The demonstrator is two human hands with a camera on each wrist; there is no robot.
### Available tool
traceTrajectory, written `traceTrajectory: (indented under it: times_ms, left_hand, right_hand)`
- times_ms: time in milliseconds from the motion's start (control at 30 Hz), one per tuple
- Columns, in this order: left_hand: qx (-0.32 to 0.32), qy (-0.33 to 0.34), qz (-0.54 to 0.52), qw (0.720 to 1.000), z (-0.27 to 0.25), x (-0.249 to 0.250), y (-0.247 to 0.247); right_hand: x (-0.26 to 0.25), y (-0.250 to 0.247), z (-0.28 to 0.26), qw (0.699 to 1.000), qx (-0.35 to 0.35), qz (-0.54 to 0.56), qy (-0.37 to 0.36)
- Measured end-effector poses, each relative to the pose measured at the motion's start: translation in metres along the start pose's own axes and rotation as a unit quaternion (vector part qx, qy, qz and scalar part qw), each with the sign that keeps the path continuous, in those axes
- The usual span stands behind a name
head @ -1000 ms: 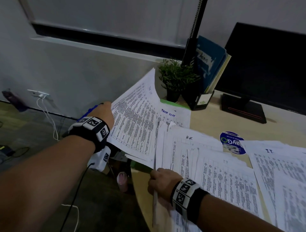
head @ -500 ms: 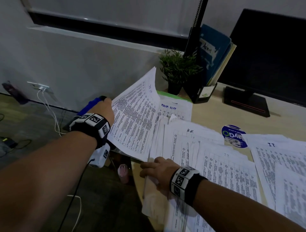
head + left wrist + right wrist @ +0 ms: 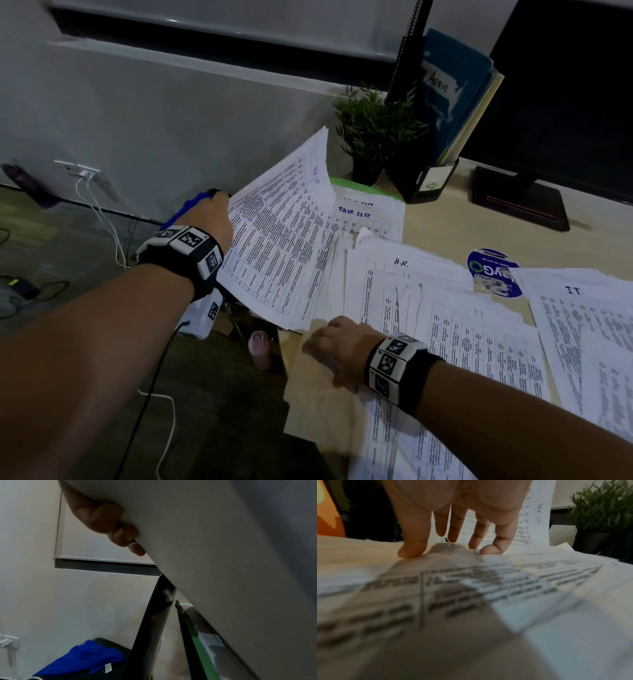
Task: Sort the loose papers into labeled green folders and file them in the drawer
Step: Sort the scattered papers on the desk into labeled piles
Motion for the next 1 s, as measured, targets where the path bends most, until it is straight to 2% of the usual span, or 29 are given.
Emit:
traceTrajectory:
  times_ms: [100,233,400,800,1000]
  left_hand:
    - [0.003,0.006,0.006,1.0,-0.001,0.0,-0.001]
    - [0.004,0.022,0.003,1.0,0.0,0.001,-0.001]
    - [-0.002,0.018,0.005,1.0,-0.003,0.003,-0.001]
    - [-0.016,0.008,0.013,1.0,-0.012,0.006,-0.005]
    - [-0.027,0.024,0.001,0.999,-0.011,0.011,-0.003]
  right_hand:
    - [0.0,-0.002,0.004,1.0,0.012,-0.02,0.019]
    - [0.004,-0.009,0.012,0.992,0.029,-0.116,0.042]
    - [0.004,-0.02,0.024,0.984,0.034,-0.177,0.008]
    - [0.004,-0.026,0.035,0.975,0.019,-0.22,-0.034]
    - [0.009,-0.025,0.031,0.979,0.027,-0.2,-0.024]
Point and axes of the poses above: each hand's wrist, its own z-axis towards the middle knuckle, its own y-axis out of the palm, x = y × z, the point moved 6 cm from there along z, towards the middle knuckle, and after that the axes turned 5 degrees about x, right-handed, at the moved point
